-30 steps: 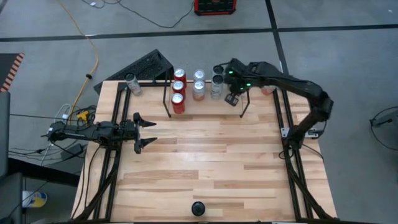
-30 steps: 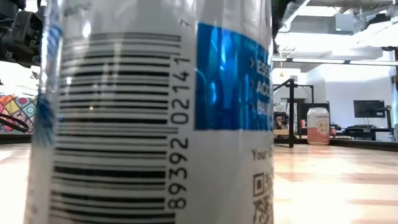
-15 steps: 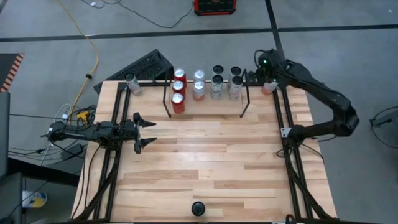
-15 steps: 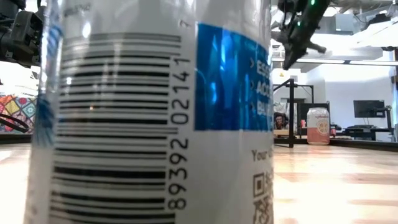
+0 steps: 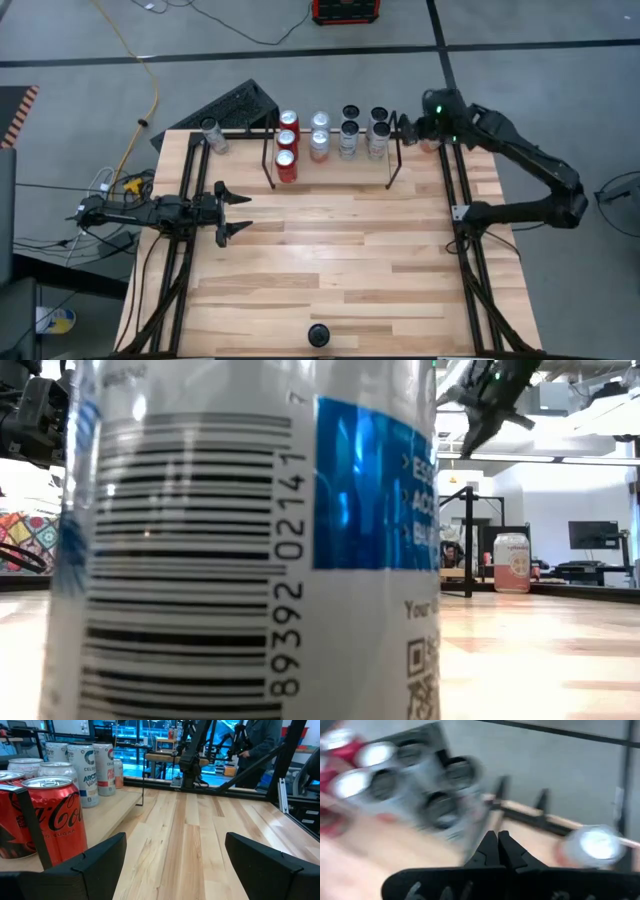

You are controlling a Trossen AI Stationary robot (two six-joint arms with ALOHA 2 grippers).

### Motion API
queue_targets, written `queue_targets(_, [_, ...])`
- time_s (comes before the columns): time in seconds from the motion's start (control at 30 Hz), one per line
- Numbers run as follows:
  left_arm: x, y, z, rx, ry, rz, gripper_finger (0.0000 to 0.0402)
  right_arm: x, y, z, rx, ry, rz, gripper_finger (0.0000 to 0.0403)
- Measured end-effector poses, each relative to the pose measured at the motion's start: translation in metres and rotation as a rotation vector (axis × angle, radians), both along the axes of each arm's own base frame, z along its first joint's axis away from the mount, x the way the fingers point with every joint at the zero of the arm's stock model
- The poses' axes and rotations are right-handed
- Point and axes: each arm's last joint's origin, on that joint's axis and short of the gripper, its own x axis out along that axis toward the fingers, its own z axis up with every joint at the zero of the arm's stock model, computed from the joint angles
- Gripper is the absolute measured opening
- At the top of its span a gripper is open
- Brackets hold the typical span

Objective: Place canned beverage on shelf
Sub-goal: Put the orange white soda can on the shelf aligned with the other orange white soda can

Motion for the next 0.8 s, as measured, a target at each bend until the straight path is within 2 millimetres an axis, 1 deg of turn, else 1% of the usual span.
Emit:
queue_targets(0.07, [0.000,0.000,0.000,0.000,0.001,0.000,0.0327,0.004,0.012,0.002,0.004,-0.015,0.003,0.0000])
queue_targets(0.13, [0.000,0.000,0.000,0.000,0.000,0.000,0.0327,0.006,0.018,0.000,-0.003,0.015,-0.047,0.0000])
queue_targets(0.23, [0.000,0.000,0.000,0.000,0.000,0.000,0.0327,0.002,0.014,-0.006,-0.007,0.076,-0.181,0.0000])
queue_targets(0.33, [0.000,0.000,0.000,0.000,0.000,0.000,0.0327,0.005,0.001,-0.013,0.009,0.088,-0.249,0.0000])
queue_targets(0.4, [0.000,0.000,0.000,0.000,0.001,0.000,0.0327,0.011,-0.013,-0.019,0.015,0.088,-0.266,0.0000])
queue_targets(0.47, [0.000,0.000,0.000,0.000,0.000,0.000,0.0327,0.011,-0.028,-0.026,0.026,0.107,-0.301,0.0000])
queue_targets(0.63, [0.000,0.000,0.000,0.000,0.000,0.000,0.0327,-0.006,-0.064,-0.044,0.097,0.165,-0.434,0.0000])
queue_targets(0.8, [0.000,0.000,0.000,0.000,0.001,0.000,0.0327,-0.013,-0.085,-0.062,0.194,0.204,-0.452,0.0003])
